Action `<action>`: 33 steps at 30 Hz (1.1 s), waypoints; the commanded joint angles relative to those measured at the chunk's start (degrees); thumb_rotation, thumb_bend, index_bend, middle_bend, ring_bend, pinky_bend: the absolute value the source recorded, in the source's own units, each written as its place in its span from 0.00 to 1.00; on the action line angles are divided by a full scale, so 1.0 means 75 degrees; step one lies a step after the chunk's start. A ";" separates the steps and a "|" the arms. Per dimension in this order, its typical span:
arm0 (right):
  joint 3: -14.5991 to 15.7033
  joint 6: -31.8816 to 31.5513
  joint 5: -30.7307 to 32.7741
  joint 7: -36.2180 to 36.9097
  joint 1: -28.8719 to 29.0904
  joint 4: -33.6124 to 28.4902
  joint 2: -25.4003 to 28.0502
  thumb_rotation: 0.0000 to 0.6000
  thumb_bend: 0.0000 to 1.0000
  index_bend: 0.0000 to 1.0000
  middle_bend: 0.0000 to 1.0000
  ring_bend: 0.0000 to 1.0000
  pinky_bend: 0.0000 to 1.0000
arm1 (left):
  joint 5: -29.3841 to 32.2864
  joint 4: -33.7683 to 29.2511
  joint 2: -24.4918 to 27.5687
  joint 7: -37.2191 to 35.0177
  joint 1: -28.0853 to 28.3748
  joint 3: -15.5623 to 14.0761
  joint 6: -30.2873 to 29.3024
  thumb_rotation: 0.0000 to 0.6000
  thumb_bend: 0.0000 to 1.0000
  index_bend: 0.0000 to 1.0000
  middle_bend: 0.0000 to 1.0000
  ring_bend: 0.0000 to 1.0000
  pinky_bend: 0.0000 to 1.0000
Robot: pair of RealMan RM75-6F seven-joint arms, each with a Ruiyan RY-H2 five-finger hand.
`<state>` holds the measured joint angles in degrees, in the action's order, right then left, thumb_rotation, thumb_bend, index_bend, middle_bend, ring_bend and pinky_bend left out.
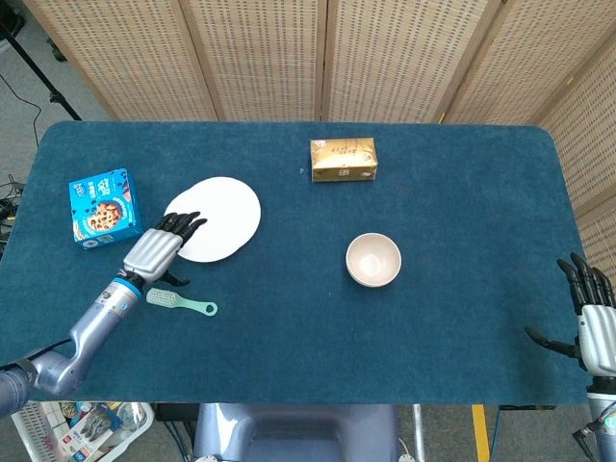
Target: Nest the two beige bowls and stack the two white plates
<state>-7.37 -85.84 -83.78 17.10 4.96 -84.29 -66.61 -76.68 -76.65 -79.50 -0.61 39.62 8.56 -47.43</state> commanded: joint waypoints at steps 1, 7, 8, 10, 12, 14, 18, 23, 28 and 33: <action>-0.0005 -0.0010 0.0002 0.0007 -0.0005 0.0001 0.0002 1.00 0.00 0.00 0.00 0.00 0.00 | 0.0252 0.0125 -0.0355 0.0367 0.0130 0.0017 0.0015 1.00 0.00 0.00 0.00 0.00 0.00; -0.0030 0.0004 0.0077 0.0070 -0.0025 0.0037 0.0022 1.00 0.00 0.00 0.00 0.00 0.00 | 0.0888 0.0729 -0.0783 0.1237 0.0356 0.0104 0.0206 1.00 0.00 0.00 0.00 0.00 0.00; -0.0033 0.0004 0.0086 0.0079 -0.0028 0.0045 0.0024 1.00 0.00 0.00 0.00 0.00 0.00 | 0.0970 0.0803 -0.0834 0.1317 0.0376 0.0121 0.0208 1.00 0.00 0.00 0.00 0.00 0.00; -0.0043 0.0015 0.0110 0.0097 -0.0030 0.0060 0.0025 1.00 0.00 0.00 0.00 0.00 0.00 | 0.1094 0.0970 -0.0933 0.1409 0.0417 0.0156 0.0215 1.00 0.00 0.00 0.00 0.00 0.00; -0.0052 0.0024 0.0122 0.0112 -0.0027 0.0072 0.0023 1.00 0.00 0.00 0.00 0.00 0.00 | 0.1210 0.1264 -0.1088 0.1432 0.0499 0.0225 0.0249 1.00 0.00 0.00 0.00 0.00 0.00; -0.0054 0.0033 0.0120 0.0105 -0.0019 0.0074 0.0018 1.00 0.00 0.00 0.00 0.00 0.00 | 0.1240 0.1558 -0.1247 0.1341 0.0593 0.0297 0.0281 1.00 0.00 0.00 0.00 0.00 0.00; -0.0053 0.0078 0.0132 0.0085 0.0000 0.0082 0.0003 1.00 0.00 0.00 0.00 0.00 0.00 | 0.1356 0.2069 -0.1498 0.1272 0.0792 0.0391 0.0477 1.00 0.00 0.00 0.00 0.00 0.00; -0.0065 0.0109 0.0168 0.0072 0.0008 0.0113 -0.0014 1.00 0.00 0.00 0.00 0.00 0.00 | 0.1446 0.2470 -0.1710 0.1276 0.0958 0.0463 0.0582 1.00 0.00 0.00 0.00 0.00 0.00; -0.0069 0.0127 0.0187 0.0043 0.0013 0.0132 -0.0031 1.00 0.00 0.00 0.00 0.00 0.00 | 0.1497 0.2732 -0.1883 0.1257 0.1070 0.0521 0.0608 1.00 0.00 0.00 0.00 0.00 0.00; -0.0075 0.0139 0.0206 0.0032 0.0014 0.0134 -0.0037 1.00 0.00 0.00 0.00 0.00 0.00 | 0.1471 0.2767 -0.1927 0.1202 0.1073 0.0487 0.0602 1.00 0.00 0.00 0.00 0.00 0.00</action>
<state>-7.92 -84.80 -82.23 17.34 5.07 -83.28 -66.88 -65.61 -55.91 -93.94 8.43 47.69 12.24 -42.91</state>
